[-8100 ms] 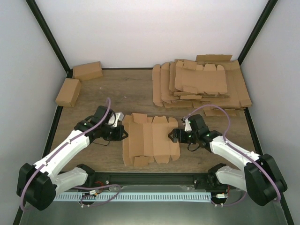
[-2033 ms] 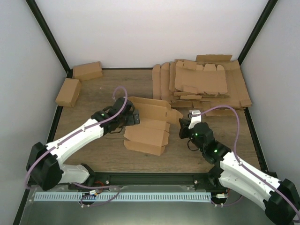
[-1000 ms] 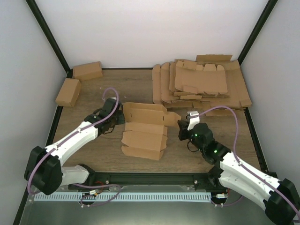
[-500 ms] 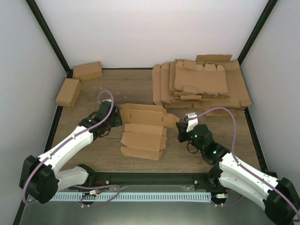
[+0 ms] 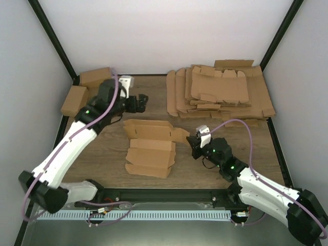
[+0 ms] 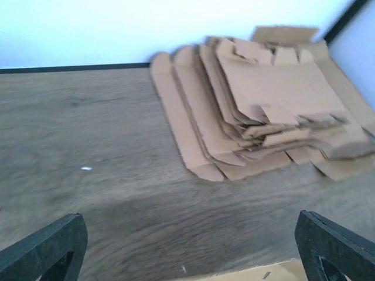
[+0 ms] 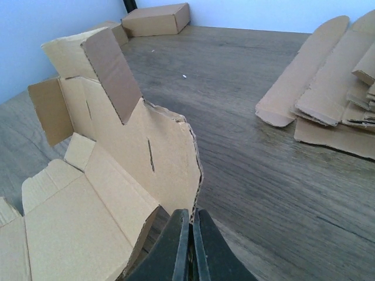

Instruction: Fold the paper box

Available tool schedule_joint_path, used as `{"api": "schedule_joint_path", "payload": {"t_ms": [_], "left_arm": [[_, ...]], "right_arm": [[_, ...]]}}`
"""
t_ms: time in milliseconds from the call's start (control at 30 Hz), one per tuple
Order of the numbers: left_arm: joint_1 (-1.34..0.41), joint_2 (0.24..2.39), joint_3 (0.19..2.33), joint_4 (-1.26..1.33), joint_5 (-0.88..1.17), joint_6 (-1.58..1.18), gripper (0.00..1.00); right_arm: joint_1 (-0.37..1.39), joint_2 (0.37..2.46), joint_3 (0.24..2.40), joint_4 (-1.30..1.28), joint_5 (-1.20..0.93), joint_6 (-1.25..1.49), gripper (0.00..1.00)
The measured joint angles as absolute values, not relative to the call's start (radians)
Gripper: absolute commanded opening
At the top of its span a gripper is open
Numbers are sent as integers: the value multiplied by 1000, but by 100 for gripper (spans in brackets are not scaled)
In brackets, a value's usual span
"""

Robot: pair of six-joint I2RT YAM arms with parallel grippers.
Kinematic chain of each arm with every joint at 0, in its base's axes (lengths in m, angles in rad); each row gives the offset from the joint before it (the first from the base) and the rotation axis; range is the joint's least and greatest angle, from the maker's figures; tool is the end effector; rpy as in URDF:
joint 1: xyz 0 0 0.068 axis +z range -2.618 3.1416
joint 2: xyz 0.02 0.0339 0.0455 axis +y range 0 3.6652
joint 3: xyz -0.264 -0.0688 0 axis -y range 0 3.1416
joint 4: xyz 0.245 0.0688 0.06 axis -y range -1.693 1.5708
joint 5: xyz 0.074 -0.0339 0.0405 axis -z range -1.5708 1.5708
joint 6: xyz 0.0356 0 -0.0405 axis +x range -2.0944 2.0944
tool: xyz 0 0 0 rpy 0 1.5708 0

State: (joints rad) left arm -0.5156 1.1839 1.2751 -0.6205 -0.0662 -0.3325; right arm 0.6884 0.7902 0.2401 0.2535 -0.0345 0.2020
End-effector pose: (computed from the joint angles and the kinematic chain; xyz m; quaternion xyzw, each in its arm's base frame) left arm 0.2217 -0.1229 0.3847 0.0629 0.8648 -0.1784 0.4650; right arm 0.1376 0.1148 0.1921 -0.2035 0.7776 0.2686 0.5308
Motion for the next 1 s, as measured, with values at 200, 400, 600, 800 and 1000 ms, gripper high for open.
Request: {"api": "schedule_joint_path", "payload": {"t_ms": [200,400,600,800,1000], "left_arm": [[-516,1391,1386,-662,155,-104,88],[-517,1403,1326,-679,305,99,82],[-551,1317,1203,-680,303,325,74],[-577,1265,1135,-665,221,460,78],[-579,1268,1109,-634,128,503,75]], "right_arm": [[688,807,251,257,-60,151,1],[688,849,289,255,-74,117,1],[688,893,313,255,-94,104,1],[688,907,328,256,-115,101,1],[688,907,329,256,-132,101,1]]}}
